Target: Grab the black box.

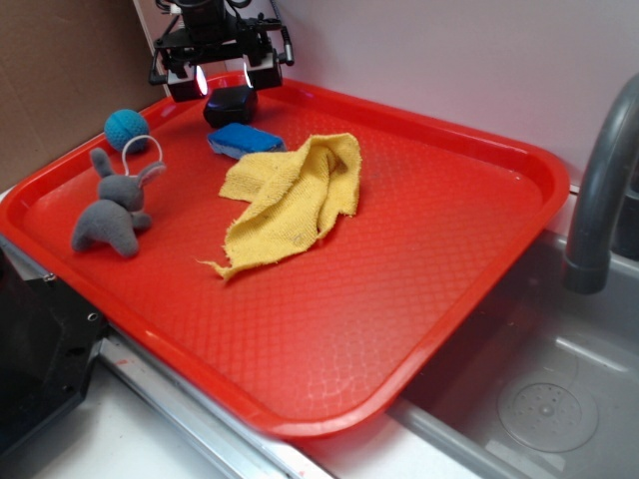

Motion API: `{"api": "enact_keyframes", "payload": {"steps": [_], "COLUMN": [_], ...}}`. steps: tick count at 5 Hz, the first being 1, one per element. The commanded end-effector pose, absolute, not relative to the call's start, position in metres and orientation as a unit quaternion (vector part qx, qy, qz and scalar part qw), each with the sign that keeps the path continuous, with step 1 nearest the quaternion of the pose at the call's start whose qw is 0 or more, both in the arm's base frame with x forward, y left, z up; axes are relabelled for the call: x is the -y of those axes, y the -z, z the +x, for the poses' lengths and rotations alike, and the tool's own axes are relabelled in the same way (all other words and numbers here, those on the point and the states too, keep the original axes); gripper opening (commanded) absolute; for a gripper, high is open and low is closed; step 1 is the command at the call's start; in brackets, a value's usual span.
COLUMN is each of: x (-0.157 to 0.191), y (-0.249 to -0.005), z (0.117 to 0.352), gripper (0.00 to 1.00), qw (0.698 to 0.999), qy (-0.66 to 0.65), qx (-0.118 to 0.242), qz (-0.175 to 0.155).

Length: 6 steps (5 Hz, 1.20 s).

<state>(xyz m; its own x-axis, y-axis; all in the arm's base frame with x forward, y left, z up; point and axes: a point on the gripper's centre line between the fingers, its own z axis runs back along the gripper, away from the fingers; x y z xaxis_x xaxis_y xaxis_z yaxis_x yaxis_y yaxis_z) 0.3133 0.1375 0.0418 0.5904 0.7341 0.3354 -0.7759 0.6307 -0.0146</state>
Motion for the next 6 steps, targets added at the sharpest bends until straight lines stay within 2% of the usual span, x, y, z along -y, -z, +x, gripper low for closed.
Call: {"api": "enact_keyframes", "payload": {"steps": [1, 2, 3, 4, 5, 6], "x": [-0.156, -0.149, -0.149, -0.148, -0.149, -0.148], "y": [-0.049, -0.043, -0.036, -0.031, -0.022, -0.018], "z": [0.319, 0.320, 0.318, 0.318, 0.319, 0.318], "gripper": [1.00, 1.00, 1.00, 0.38, 0.00, 0.00], "qw": [0.889, 0.897, 0.898, 0.894, 0.893, 0.891], "qy": [-0.423, -0.407, -0.407, -0.417, -0.425, -0.430], "qx": [0.165, 0.167, 0.160, 0.155, 0.140, 0.134], "qz": [0.062, 0.044, 0.042, 0.045, 0.050, 0.052]}}
